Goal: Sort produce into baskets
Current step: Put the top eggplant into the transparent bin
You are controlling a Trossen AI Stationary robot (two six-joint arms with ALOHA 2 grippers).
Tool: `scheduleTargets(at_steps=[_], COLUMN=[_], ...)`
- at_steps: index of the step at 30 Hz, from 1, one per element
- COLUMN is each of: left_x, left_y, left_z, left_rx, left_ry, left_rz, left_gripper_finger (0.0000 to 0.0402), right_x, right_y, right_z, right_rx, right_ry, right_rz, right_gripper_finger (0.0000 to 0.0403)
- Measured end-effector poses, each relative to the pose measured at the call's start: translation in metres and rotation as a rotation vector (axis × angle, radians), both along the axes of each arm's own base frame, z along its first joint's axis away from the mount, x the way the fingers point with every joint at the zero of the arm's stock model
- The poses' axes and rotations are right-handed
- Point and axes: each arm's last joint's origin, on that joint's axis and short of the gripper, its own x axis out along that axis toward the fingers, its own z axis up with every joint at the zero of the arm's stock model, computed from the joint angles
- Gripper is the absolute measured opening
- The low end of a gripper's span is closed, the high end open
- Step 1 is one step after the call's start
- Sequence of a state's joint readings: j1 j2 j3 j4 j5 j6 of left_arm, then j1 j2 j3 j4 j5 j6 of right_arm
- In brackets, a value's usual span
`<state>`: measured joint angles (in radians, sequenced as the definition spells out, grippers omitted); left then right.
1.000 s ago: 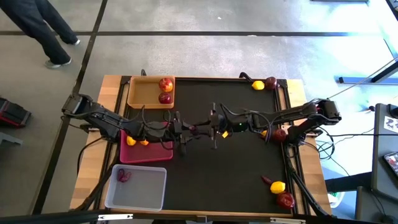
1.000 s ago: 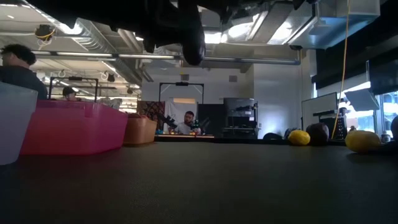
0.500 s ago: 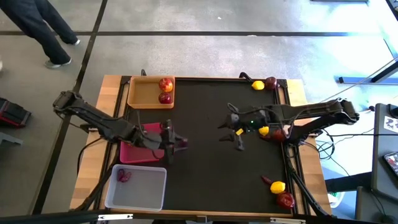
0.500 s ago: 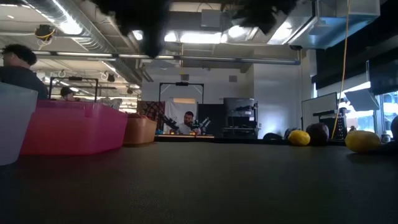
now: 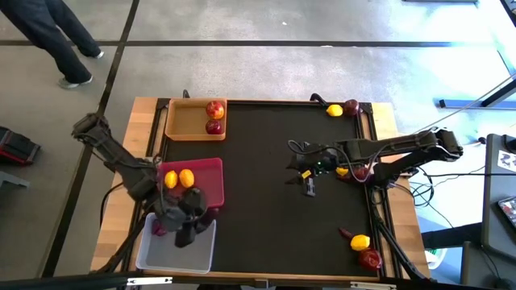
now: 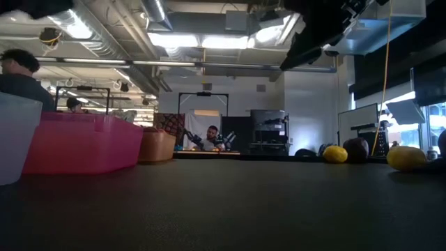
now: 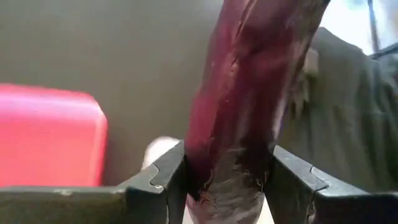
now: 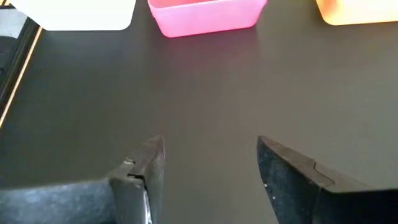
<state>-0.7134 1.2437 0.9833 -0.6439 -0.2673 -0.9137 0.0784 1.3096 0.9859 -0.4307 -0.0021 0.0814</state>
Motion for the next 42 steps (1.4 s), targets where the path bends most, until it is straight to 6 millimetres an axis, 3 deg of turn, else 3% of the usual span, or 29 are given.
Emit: scheduleTargets(at_steps=[9,20,35,42], left_x=[-0.038,-0.065,-0.069,-0.07], left_y=[-0.028,-0.049,-0.064,-0.06], left_z=[-0.01,-0.059,-0.105,-0.119], left_rx=[-0.187,-0.157,-0.019,0.089], left_ry=[0.201,0.428,0.738,0.822], left_rz=[0.129,0.156,0.143,0.204], left_gripper_finger=[0.0164,0.0164,0.0164,0.017], right_x=[0.001,0.001,0.001,0.001], right_y=[0.0,0.0,0.0,0.0], right_z=[0.001,0.001,0.001,0.001], right_rx=[-0.005,-0.005,-0.005,-0.005], right_ry=[-0.01,-0.009,-0.01,-0.01], right_rz=[0.005,0.006,0.007,0.007], right_gripper_finger=[0.0205,0.0205,0.0205,0.0205])
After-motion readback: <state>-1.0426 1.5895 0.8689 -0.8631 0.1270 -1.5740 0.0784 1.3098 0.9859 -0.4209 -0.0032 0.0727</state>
